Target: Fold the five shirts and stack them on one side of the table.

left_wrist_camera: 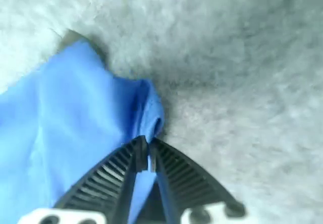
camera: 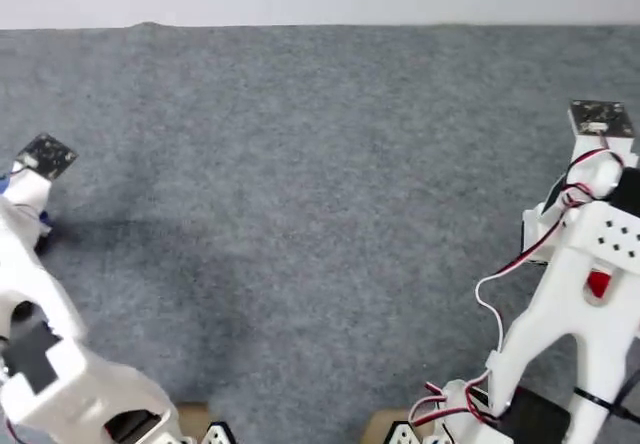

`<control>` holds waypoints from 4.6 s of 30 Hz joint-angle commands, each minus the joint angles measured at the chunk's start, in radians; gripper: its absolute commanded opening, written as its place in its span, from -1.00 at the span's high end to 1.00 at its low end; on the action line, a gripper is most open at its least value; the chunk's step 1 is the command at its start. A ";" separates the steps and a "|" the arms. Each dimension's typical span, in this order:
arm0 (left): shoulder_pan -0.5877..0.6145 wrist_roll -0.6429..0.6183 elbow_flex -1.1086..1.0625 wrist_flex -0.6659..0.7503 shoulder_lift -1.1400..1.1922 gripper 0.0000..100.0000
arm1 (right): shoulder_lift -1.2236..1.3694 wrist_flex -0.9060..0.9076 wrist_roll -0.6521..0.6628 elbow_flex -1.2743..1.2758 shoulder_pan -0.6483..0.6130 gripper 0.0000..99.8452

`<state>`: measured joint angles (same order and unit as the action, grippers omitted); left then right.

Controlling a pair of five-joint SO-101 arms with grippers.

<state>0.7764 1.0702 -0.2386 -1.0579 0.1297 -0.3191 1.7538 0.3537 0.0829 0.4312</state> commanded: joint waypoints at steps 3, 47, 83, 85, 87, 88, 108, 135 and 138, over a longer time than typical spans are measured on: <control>-0.051 -0.026 0.028 -0.160 -0.187 0.99 | -0.045 0.045 -0.011 -0.006 -0.008 0.98; 0.002 -0.104 0.291 -0.344 0.046 0.62 | -0.197 0.042 0.037 0.176 -0.013 0.98; -0.011 -0.072 0.352 -0.160 0.416 0.99 | -0.199 0.042 0.032 0.176 -0.013 0.98; -0.012 -0.072 0.424 -0.259 0.416 0.99 | -0.200 0.042 0.032 0.176 -0.013 0.98; -0.012 -0.072 0.499 -0.350 0.416 0.99 | -0.203 0.042 0.032 0.176 -0.013 0.98; -0.012 -0.074 0.535 -0.390 0.416 0.99 | -0.203 0.042 0.032 0.176 -0.013 0.98; -0.249 -0.302 0.865 -0.695 0.046 0.99 | -0.206 0.042 0.031 0.176 -0.013 0.98; -1.172 -0.799 1.053 -0.522 -0.459 0.99 | -0.208 0.042 0.034 0.250 -0.015 0.98; -1.088 -0.773 0.980 -0.523 -0.460 0.99 | -0.208 0.042 0.035 0.247 -0.061 0.98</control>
<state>-0.3759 0.2708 0.7725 -1.6088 -0.3076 -0.4833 1.7538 0.3782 0.3406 0.4143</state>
